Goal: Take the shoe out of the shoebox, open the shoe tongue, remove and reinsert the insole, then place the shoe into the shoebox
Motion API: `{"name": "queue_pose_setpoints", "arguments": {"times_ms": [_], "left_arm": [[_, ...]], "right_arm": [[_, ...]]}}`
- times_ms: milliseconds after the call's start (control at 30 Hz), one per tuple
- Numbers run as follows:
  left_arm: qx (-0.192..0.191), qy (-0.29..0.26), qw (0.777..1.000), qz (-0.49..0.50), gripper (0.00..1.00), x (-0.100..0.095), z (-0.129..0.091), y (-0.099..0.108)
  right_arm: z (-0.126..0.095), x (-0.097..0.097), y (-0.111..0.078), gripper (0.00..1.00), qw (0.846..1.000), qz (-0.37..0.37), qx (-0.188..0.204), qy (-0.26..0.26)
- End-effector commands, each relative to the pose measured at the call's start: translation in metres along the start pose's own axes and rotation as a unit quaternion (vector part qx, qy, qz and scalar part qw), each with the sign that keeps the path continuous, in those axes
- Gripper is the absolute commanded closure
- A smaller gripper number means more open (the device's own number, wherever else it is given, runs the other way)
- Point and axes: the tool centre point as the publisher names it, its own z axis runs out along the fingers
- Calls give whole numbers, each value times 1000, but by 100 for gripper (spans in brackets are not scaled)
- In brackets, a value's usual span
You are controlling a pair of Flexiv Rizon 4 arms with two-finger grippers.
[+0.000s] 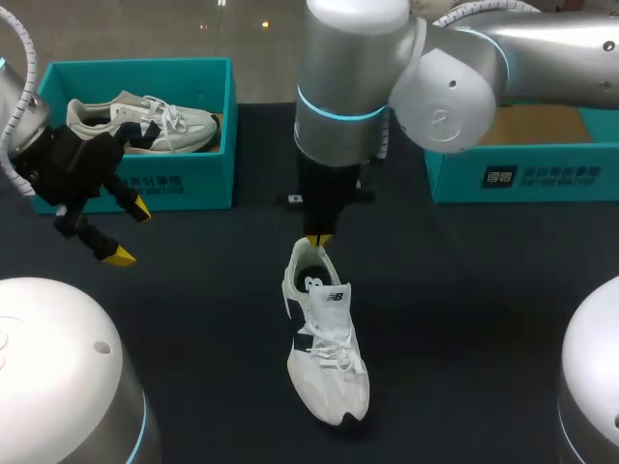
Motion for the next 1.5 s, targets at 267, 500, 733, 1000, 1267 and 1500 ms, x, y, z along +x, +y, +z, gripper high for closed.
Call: {"name": "queue_pose_setpoints", "arguments": {"times_ms": [267,500,733,1000,1267,1500], "left_arm": [[-1,0,1000,0,0,0,0,0],[-1,0,1000,0,0,0,0,0],[-1,0,1000,0,0,0,0,0],[-1,0,1000,0,0,0,0,0],[-1,0,1000,0,0,0,0,0],[-1,0,1000,0,0,0,0,0]], "right_arm": [[43,5,1,100,1000,4,10,-11],[62,4,1,100,1000,6,15,-26],[79,5,-2,100,999,17,24,-42],[107,4,-8,100,997,27,32,-58],[132,2,-12,100,997,32,41,-52],[143,0,-14,100,997,37,52,-44]]}}
